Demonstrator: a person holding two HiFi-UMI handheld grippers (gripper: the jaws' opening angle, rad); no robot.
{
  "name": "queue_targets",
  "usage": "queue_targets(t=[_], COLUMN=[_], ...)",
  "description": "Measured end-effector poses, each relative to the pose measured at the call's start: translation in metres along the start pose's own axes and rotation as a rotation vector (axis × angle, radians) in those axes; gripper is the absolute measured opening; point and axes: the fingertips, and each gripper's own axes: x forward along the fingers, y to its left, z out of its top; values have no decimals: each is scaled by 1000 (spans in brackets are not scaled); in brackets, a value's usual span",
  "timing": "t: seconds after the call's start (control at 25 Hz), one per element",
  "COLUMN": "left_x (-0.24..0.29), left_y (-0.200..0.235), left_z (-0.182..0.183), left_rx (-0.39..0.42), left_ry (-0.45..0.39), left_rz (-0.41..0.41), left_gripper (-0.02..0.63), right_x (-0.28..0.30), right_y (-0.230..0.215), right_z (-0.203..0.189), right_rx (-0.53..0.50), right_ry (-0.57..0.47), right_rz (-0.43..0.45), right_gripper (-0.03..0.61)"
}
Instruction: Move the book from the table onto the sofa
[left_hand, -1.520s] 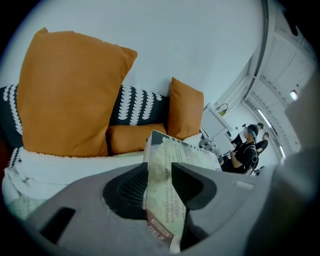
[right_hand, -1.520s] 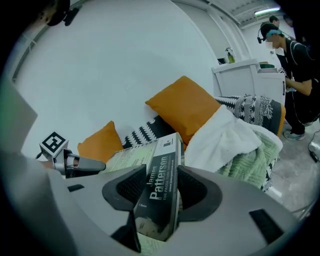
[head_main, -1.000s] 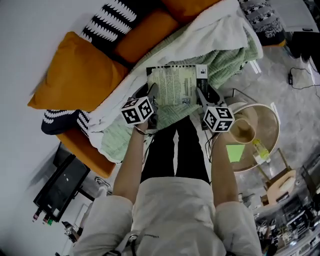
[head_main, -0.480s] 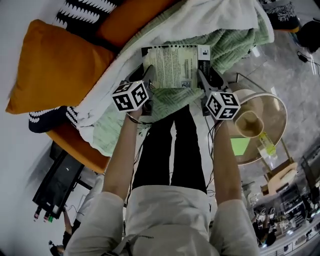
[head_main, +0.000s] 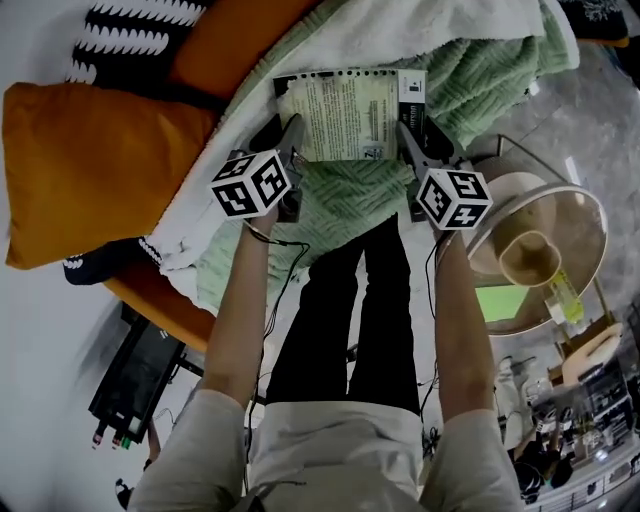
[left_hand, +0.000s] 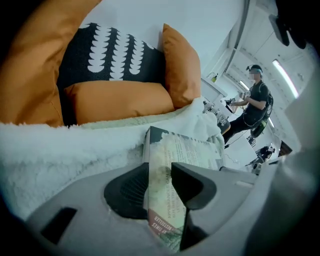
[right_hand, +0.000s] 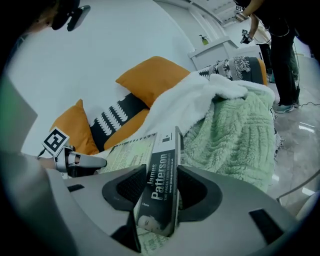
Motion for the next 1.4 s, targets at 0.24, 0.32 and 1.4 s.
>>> queue_targets(t=[0.24,0.32,1.4], left_x=[17,20,1], left_y=[7,8,5], left_z=[-13,-12,-13], left_rx=[40,42,116], left_ry=[39,22,-34], left_rz=[-16,-12,53], left_gripper=[149,149,150], right_x=[9,13,-11], right_y=[-9,-10,-21], right_z=[-11,-10,-2], right_rx=[-30,-37,-14], right_ry=[2,-4,48], right_rz=[-2,-5,-151], right_gripper=[192,192,181])
